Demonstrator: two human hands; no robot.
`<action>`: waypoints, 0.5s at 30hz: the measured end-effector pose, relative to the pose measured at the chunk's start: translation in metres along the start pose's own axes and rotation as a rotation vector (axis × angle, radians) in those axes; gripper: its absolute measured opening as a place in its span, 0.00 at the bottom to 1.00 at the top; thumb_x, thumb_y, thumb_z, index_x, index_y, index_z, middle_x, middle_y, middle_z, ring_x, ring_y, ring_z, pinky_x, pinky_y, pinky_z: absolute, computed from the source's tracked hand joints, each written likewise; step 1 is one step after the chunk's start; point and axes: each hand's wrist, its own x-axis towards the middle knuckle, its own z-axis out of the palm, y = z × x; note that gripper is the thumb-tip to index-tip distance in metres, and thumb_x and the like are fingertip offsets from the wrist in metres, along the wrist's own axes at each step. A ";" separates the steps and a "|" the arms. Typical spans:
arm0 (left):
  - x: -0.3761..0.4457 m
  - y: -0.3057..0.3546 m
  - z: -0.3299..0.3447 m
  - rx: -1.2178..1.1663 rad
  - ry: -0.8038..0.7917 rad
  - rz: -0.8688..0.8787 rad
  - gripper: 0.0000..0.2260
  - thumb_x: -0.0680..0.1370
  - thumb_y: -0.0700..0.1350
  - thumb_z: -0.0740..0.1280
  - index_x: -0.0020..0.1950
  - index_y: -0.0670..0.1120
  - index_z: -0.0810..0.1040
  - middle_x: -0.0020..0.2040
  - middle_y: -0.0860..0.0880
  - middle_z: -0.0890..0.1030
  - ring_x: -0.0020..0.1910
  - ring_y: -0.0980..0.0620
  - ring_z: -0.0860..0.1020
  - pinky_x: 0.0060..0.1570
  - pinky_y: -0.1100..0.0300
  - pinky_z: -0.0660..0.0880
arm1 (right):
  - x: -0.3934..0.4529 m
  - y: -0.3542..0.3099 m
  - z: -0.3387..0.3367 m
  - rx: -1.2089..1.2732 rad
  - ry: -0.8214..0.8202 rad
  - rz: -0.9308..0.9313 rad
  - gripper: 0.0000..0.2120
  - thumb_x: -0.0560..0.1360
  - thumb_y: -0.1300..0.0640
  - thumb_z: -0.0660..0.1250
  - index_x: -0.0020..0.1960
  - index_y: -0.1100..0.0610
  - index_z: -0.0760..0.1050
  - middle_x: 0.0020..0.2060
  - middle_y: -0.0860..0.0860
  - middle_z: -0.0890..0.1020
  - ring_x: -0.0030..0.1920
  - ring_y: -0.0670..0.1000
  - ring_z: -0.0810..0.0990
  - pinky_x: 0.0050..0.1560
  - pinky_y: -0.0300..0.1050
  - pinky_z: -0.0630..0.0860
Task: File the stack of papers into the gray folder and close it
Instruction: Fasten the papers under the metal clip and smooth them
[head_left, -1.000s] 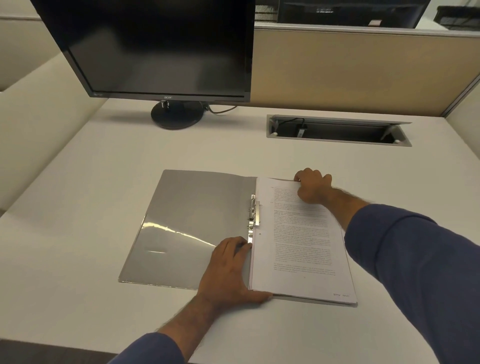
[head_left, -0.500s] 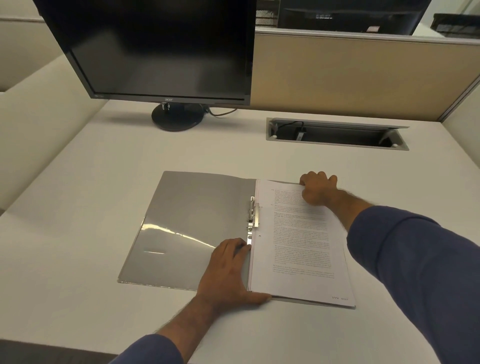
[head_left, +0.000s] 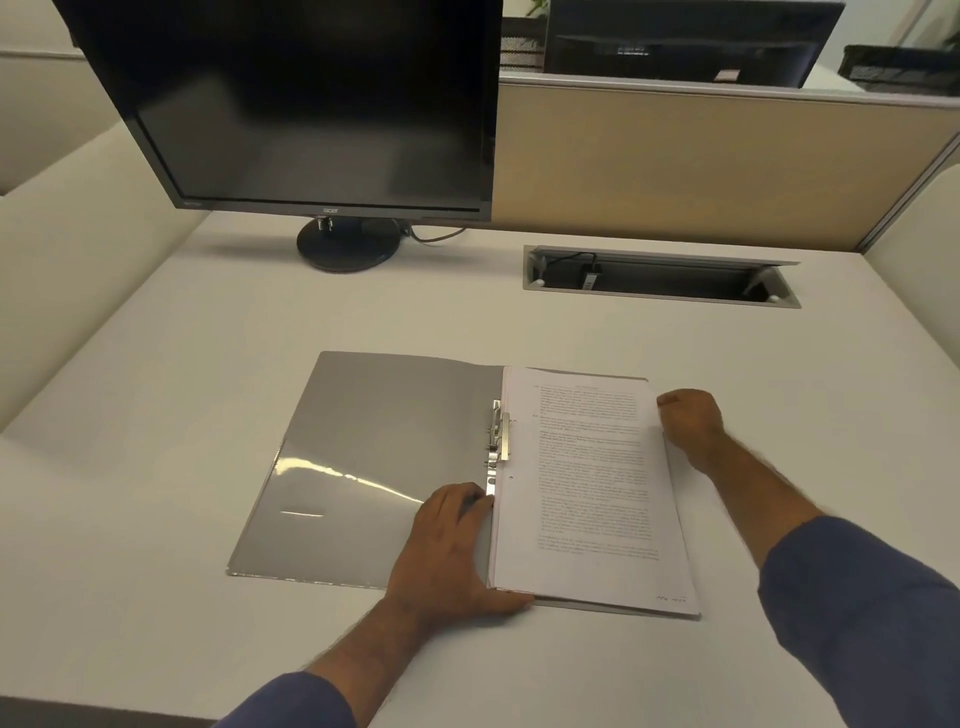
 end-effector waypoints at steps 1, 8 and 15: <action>0.000 0.000 0.000 0.002 0.002 0.002 0.49 0.60 0.80 0.66 0.68 0.46 0.73 0.65 0.50 0.72 0.66 0.50 0.70 0.67 0.51 0.70 | -0.001 0.001 -0.002 0.008 -0.032 0.009 0.13 0.73 0.70 0.60 0.52 0.69 0.81 0.47 0.62 0.83 0.48 0.62 0.81 0.48 0.52 0.77; 0.000 0.000 0.002 -0.001 0.009 0.005 0.48 0.59 0.79 0.68 0.68 0.47 0.74 0.65 0.50 0.72 0.67 0.50 0.70 0.68 0.51 0.69 | -0.006 -0.004 -0.003 -0.097 -0.142 -0.017 0.13 0.68 0.73 0.55 0.35 0.66 0.78 0.34 0.58 0.78 0.35 0.57 0.76 0.35 0.46 0.73; 0.000 0.000 0.003 0.000 0.010 -0.002 0.49 0.58 0.77 0.70 0.68 0.46 0.74 0.65 0.50 0.73 0.67 0.49 0.70 0.68 0.50 0.69 | -0.011 -0.006 -0.001 -0.164 -0.118 -0.080 0.13 0.72 0.70 0.58 0.50 0.70 0.80 0.48 0.62 0.83 0.50 0.65 0.81 0.53 0.59 0.80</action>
